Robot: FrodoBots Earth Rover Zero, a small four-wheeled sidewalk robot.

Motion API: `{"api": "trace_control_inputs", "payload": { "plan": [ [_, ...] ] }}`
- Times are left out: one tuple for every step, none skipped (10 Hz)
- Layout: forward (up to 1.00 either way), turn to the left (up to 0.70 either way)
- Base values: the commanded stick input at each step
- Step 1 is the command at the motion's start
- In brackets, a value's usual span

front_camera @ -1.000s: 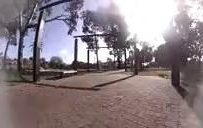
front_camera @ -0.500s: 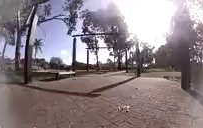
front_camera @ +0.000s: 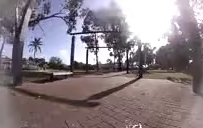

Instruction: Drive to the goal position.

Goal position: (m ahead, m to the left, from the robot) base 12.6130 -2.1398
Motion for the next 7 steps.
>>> {"api": "trace_control_inputs", "payload": {
  "plan": [
    [1.00, 0.00],
    [1.00, 0.00],
    [1.00, 0.00],
    [1.00, 0.00],
    [1.00, 0.00],
    [1.00, 0.00],
    [1.00, 0.00]
  ]
}}
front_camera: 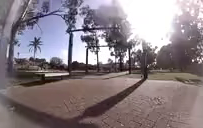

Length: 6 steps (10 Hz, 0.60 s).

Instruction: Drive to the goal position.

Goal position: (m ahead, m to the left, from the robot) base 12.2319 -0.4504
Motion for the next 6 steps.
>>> {"api": "trace_control_inputs", "payload": {
  "plan": [
    [1.00, 0.00],
    [1.00, 0.00],
    [1.00, 0.00],
    [1.00, 0.00],
    [1.00, 0.00],
    [1.00, 0.00]
  ]
}}
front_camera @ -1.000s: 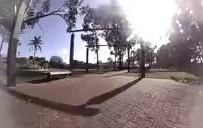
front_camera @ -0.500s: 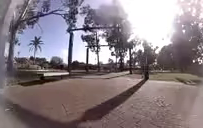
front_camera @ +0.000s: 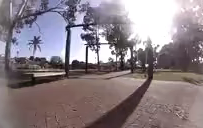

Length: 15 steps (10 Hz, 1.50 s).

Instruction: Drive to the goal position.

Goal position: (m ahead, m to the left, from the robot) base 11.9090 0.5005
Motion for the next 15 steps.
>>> {"api": "trace_control_inputs", "payload": {
  "plan": [
    [1.00, 0.00],
    [1.00, 0.00],
    [1.00, 0.00],
    [1.00, 0.00],
    [1.00, 0.00],
    [1.00, 0.00],
    [1.00, 0.00],
    [1.00, 0.00],
    [1.00, 0.00],
    [1.00, 0.00],
    [1.00, 0.00],
    [1.00, 0.00],
    [1.00, 0.00],
    [1.00, 0.00],
    [1.00, 0.00]
  ]
}}
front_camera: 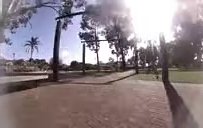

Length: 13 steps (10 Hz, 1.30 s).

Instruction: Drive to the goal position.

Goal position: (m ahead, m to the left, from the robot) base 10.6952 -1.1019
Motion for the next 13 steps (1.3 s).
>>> {"api": "trace_control_inputs", "payload": {
  "plan": [
    [1.00, 0.00],
    [1.00, 0.00],
    [1.00, 0.00],
    [1.00, 0.00],
    [1.00, 0.00],
    [1.00, -0.40],
    [1.00, -0.40],
    [1.00, -0.40],
    [1.00, 0.00],
    [1.00, 0.00],
    [1.00, 0.00],
    [1.00, 0.00],
    [1.00, 0.00]
  ]
}}
